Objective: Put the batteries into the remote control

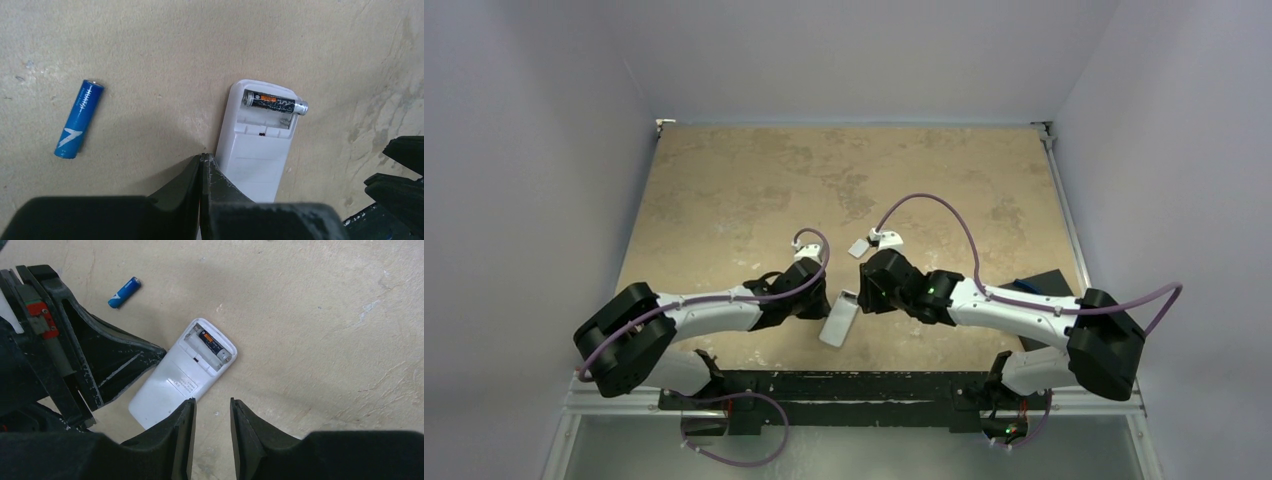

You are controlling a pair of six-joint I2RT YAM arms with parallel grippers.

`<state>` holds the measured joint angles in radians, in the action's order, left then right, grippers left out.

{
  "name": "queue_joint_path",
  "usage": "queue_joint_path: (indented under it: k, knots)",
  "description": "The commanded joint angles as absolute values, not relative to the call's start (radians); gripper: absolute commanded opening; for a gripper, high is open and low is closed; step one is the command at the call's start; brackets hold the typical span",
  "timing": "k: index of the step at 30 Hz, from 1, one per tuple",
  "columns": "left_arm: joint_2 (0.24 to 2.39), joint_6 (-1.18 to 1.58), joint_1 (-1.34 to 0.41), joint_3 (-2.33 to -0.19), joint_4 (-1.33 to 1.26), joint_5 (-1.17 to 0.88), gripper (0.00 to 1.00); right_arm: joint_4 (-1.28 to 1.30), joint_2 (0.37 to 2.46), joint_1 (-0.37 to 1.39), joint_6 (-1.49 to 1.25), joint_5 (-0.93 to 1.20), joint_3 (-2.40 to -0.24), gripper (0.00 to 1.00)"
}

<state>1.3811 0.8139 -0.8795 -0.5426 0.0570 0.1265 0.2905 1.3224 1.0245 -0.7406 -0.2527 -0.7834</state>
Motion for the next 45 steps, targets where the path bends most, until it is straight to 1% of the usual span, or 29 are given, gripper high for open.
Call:
queue_joint_path:
  k: [1, 18, 22, 29, 38, 45]
  knots:
    - [1.385, 0.845, -0.909, -0.493, 0.151, 0.092, 0.00, 0.289, 1.335, 1.019, -0.747, -0.279, -0.830, 0.39]
    - [1.291, 0.901, -0.962, -0.460, 0.202, 0.096, 0.00, 0.279, 1.390, 1.010, -0.727, -0.271, -0.852, 0.38]
    - [1.275, 0.885, -0.962, -0.482, 0.241, 0.130, 0.00, 0.278, 1.406, 1.000, -0.715, -0.268, -0.870, 0.38]
    - [1.312, 0.832, -0.957, -0.557, 0.288, 0.199, 0.00, 0.275, 1.445, 0.984, -0.705, -0.258, -0.903, 0.38]
    - [1.369, 0.756, -0.863, -0.609, 0.260, 0.168, 0.00, 0.261, 1.489, 0.978, -0.723, -0.251, -0.918, 0.37]
    - [1.399, 0.714, -0.782, -0.621, 0.202, 0.083, 0.00, 0.249, 1.504, 0.971, -0.735, -0.251, -0.922, 0.35]
